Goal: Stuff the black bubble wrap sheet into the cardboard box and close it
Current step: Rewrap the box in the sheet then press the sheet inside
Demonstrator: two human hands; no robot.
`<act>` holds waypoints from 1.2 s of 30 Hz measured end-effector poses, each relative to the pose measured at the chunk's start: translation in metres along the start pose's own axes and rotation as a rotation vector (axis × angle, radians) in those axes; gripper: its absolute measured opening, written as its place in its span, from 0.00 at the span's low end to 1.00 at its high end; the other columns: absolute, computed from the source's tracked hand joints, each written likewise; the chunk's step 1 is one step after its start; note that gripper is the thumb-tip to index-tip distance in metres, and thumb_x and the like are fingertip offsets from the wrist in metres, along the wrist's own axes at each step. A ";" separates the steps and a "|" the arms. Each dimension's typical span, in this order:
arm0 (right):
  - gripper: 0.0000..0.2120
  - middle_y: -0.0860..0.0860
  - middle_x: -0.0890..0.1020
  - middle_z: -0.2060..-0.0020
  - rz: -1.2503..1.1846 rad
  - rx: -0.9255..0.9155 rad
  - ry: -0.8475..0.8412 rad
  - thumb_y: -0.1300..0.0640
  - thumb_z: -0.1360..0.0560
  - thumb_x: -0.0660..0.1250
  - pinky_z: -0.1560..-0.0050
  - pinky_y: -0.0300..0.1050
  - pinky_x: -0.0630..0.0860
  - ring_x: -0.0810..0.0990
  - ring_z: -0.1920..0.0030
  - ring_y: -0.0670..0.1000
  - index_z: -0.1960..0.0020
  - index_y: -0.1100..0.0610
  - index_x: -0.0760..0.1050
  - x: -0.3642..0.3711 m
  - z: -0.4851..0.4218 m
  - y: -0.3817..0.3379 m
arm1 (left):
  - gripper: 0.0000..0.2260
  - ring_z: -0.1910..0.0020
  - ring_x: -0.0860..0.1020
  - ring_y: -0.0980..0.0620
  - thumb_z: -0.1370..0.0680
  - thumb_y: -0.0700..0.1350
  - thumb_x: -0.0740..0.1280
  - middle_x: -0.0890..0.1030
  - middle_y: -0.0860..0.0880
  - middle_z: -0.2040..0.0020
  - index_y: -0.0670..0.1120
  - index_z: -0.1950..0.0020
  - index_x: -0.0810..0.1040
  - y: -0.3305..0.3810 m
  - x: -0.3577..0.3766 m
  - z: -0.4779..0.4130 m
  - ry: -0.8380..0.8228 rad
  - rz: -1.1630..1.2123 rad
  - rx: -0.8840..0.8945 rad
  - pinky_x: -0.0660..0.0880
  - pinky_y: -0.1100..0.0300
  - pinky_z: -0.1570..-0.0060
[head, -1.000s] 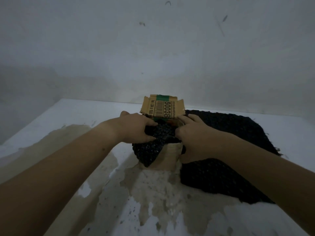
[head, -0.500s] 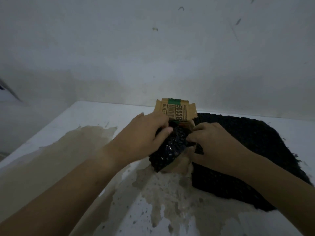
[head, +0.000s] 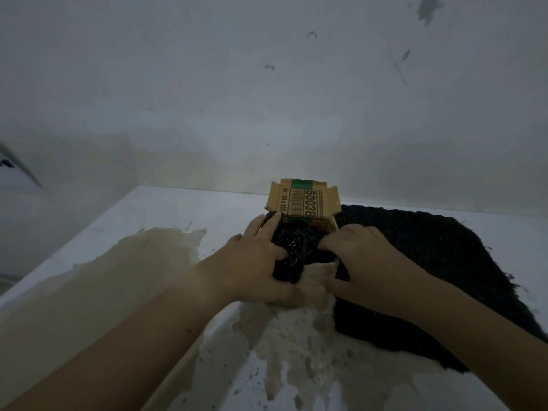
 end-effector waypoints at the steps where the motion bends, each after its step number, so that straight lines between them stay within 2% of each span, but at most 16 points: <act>1: 0.19 0.44 0.73 0.36 -0.036 -0.020 0.036 0.45 0.26 0.66 0.37 0.46 0.63 0.67 0.34 0.50 0.36 0.46 0.70 -0.003 0.001 -0.003 | 0.25 0.22 0.38 0.49 0.32 0.68 0.63 0.40 0.46 0.19 0.55 0.42 0.79 -0.001 0.000 -0.002 -0.026 -0.024 -0.002 0.61 0.42 0.30; 5: 0.15 0.47 0.64 0.27 -0.010 -0.104 0.120 0.48 0.27 0.67 0.37 0.47 0.64 0.64 0.30 0.51 0.42 0.45 0.71 -0.010 0.000 -0.020 | 0.27 0.22 0.39 0.47 0.33 0.67 0.63 0.40 0.43 0.20 0.54 0.41 0.79 -0.001 0.001 -0.004 -0.061 -0.067 0.022 0.64 0.45 0.34; 8: 0.17 0.48 0.64 0.27 -0.069 -0.117 0.133 0.50 0.29 0.68 0.36 0.50 0.65 0.63 0.29 0.52 0.41 0.46 0.71 -0.011 -0.003 -0.024 | 0.31 0.22 0.38 0.49 0.35 0.68 0.60 0.40 0.44 0.19 0.53 0.38 0.78 0.001 -0.002 0.000 -0.047 -0.058 0.056 0.64 0.46 0.33; 11: 0.16 0.48 0.62 0.26 -0.036 -0.136 0.084 0.49 0.28 0.67 0.36 0.50 0.62 0.61 0.29 0.53 0.41 0.44 0.73 -0.006 -0.006 -0.027 | 0.28 0.22 0.39 0.52 0.34 0.64 0.61 0.41 0.46 0.19 0.54 0.37 0.78 0.000 -0.003 0.003 -0.024 0.007 0.082 0.63 0.47 0.29; 14: 0.19 0.49 0.57 0.24 -0.003 -0.108 -0.011 0.49 0.28 0.66 0.34 0.50 0.59 0.57 0.27 0.53 0.38 0.40 0.71 0.002 -0.013 -0.023 | 0.20 0.21 0.45 0.53 0.30 0.58 0.65 0.53 0.46 0.20 0.52 0.42 0.79 -0.002 -0.007 0.004 0.078 0.077 0.143 0.64 0.48 0.29; 16: 0.21 0.49 0.53 0.22 0.001 -0.076 -0.119 0.50 0.28 0.65 0.33 0.51 0.57 0.55 0.27 0.53 0.35 0.39 0.71 0.011 -0.018 -0.019 | 0.16 0.23 0.56 0.53 0.28 0.50 0.70 0.67 0.48 0.26 0.49 0.41 0.75 -0.008 -0.014 0.007 0.203 0.168 0.186 0.68 0.49 0.33; 17: 0.22 0.50 0.51 0.22 0.008 -0.058 -0.174 0.50 0.27 0.65 0.33 0.53 0.57 0.54 0.27 0.54 0.34 0.39 0.70 0.017 -0.020 -0.018 | 0.19 0.27 0.63 0.54 0.27 0.49 0.71 0.71 0.52 0.32 0.48 0.38 0.72 -0.014 -0.015 0.008 0.236 0.228 0.180 0.70 0.50 0.35; 19: 0.21 0.53 0.47 0.21 0.042 -0.033 -0.244 0.50 0.26 0.62 0.34 0.55 0.56 0.53 0.26 0.56 0.33 0.40 0.71 0.028 -0.024 -0.018 | 0.24 0.37 0.70 0.57 0.25 0.52 0.71 0.70 0.59 0.38 0.49 0.33 0.67 -0.025 -0.018 0.010 0.259 0.287 0.150 0.74 0.52 0.41; 21: 0.19 0.54 0.46 0.21 0.044 -0.022 -0.260 0.51 0.25 0.60 0.35 0.55 0.55 0.53 0.26 0.57 0.36 0.43 0.74 0.036 -0.027 -0.022 | 0.21 0.40 0.71 0.57 0.24 0.56 0.69 0.68 0.62 0.36 0.50 0.36 0.68 -0.026 -0.024 0.011 0.296 0.270 0.157 0.75 0.54 0.45; 24: 0.17 0.54 0.46 0.21 0.018 -0.029 -0.255 0.52 0.26 0.61 0.36 0.53 0.56 0.52 0.26 0.56 0.38 0.45 0.75 0.041 -0.030 -0.022 | 0.12 0.29 0.66 0.53 0.21 0.57 0.64 0.61 0.56 0.23 0.53 0.41 0.73 -0.025 -0.031 0.013 0.315 0.173 0.126 0.71 0.54 0.38; 27: 0.16 0.54 0.45 0.21 -0.013 -0.066 -0.259 0.49 0.26 0.62 0.32 0.51 0.55 0.51 0.24 0.54 0.39 0.47 0.75 0.043 -0.027 -0.017 | 0.14 0.25 0.61 0.50 0.19 0.57 0.61 0.58 0.51 0.21 0.53 0.38 0.78 -0.023 -0.029 0.008 0.235 0.077 0.060 0.69 0.50 0.34; 29: 0.16 0.57 0.48 0.21 -0.042 -0.104 -0.246 0.46 0.26 0.64 0.31 0.48 0.60 0.54 0.24 0.55 0.41 0.51 0.77 0.040 -0.025 -0.016 | 0.15 0.25 0.60 0.49 0.19 0.57 0.59 0.57 0.50 0.20 0.54 0.38 0.79 -0.022 -0.028 0.004 0.181 0.053 0.024 0.68 0.47 0.34; 31: 0.17 0.56 0.50 0.21 -0.124 -0.109 -0.240 0.45 0.27 0.67 0.35 0.42 0.63 0.59 0.25 0.55 0.44 0.54 0.79 0.037 -0.023 -0.015 | 0.16 0.26 0.59 0.47 0.18 0.57 0.57 0.57 0.48 0.20 0.54 0.38 0.80 -0.021 -0.027 -0.001 0.128 0.000 -0.008 0.69 0.46 0.35; 33: 0.16 0.51 0.52 0.21 -0.231 -0.089 -0.225 0.46 0.27 0.69 0.41 0.35 0.60 0.61 0.26 0.53 0.44 0.53 0.79 0.032 -0.022 -0.011 | 0.18 0.28 0.60 0.46 0.18 0.55 0.54 0.58 0.46 0.21 0.52 0.40 0.81 -0.019 -0.022 -0.006 0.064 -0.070 -0.047 0.70 0.46 0.38; 36: 0.14 0.43 0.62 0.25 -0.467 -0.006 -0.098 0.48 0.28 0.70 0.46 0.28 0.62 0.61 0.27 0.43 0.43 0.43 0.76 0.013 -0.022 0.001 | 0.19 0.30 0.61 0.43 0.18 0.53 0.51 0.61 0.42 0.24 0.48 0.45 0.79 -0.015 -0.014 -0.014 -0.019 -0.218 -0.090 0.70 0.49 0.46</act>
Point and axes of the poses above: each hand's wrist, its own z-axis away from the middle knuckle, its own x-axis out of the palm, y = z × x, the point moved 9 cm from there along -z, towards the middle knuckle
